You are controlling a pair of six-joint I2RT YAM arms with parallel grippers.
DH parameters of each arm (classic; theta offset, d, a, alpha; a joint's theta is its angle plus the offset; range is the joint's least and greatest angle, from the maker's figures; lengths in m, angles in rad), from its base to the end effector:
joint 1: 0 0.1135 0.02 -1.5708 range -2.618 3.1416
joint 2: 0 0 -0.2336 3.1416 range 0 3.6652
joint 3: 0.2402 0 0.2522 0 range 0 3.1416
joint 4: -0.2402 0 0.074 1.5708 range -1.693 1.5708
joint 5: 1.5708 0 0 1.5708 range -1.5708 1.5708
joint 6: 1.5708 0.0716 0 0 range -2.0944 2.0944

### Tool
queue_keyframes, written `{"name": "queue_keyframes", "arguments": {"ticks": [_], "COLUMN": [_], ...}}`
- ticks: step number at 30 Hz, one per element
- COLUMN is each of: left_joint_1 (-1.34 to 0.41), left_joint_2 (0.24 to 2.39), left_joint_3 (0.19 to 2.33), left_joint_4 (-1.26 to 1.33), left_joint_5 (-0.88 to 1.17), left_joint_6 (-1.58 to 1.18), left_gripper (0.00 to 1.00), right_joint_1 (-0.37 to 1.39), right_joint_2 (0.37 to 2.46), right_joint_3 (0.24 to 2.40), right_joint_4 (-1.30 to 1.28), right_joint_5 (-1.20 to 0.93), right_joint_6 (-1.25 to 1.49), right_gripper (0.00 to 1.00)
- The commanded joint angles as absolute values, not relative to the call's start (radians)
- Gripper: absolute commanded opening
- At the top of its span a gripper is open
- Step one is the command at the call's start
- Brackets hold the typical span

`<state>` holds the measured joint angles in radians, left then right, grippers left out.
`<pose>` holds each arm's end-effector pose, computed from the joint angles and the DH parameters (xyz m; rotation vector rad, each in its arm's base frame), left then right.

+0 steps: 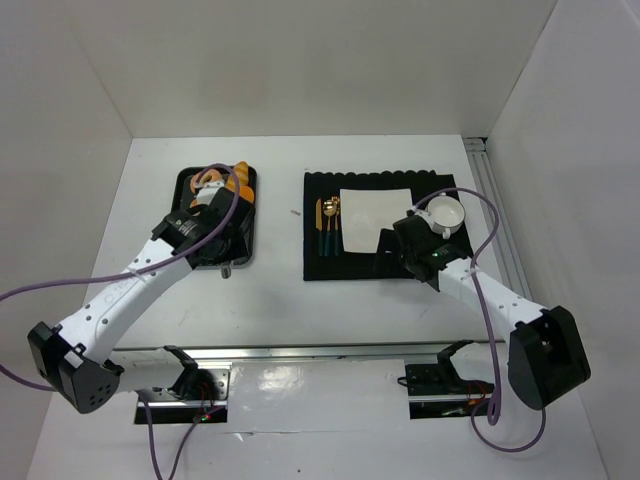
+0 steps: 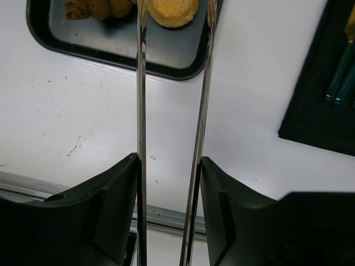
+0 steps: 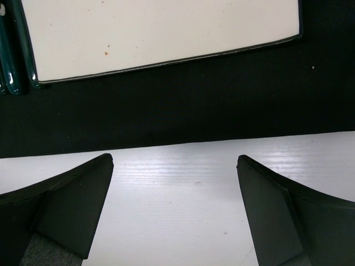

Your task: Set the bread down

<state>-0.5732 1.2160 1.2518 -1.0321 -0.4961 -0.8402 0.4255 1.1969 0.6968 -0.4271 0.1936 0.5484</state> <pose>0.2335 -0.1102 0.2863 -0.4963 2.3494 0.0019 0.2470 0.0968 0.1507 0.2325 2.4708 0.1741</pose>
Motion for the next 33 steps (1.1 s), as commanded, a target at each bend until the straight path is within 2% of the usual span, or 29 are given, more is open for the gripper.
{"name": "queue_keyframes", "arguments": {"ticks": [1, 4, 15, 33], "left_joint_1": [-0.552, -0.552, -0.463, -0.445], "left_joint_2": [1.278, 1.289, 1.321, 1.330], "left_joint_3": [1.252, 1.227, 1.166, 1.137], "left_joint_4": [-1.045, -0.997, -0.841, -0.822], "left_joint_5": [-0.565, -0.574, -0.445, -0.436], "left_joint_6": [-0.870, -0.878, -0.805, -0.798], "left_gripper": [0.59, 0.61, 0.59, 0.59], "right_joint_1": [0.428, 0.437, 0.437, 0.446], "right_joint_2": [1.209, 1.209, 1.220, 1.249], "right_joint_3": [0.736, 0.736, 0.736, 0.736], "right_joint_4": [-0.382, -0.382, -0.382, -0.373], "right_joint_5": [0.190, 0.190, 0.199, 0.189], "right_joint_6": [0.537, 0.537, 0.537, 0.537], "right_gripper": [1.00, 1.00, 1.00, 1.00]}}
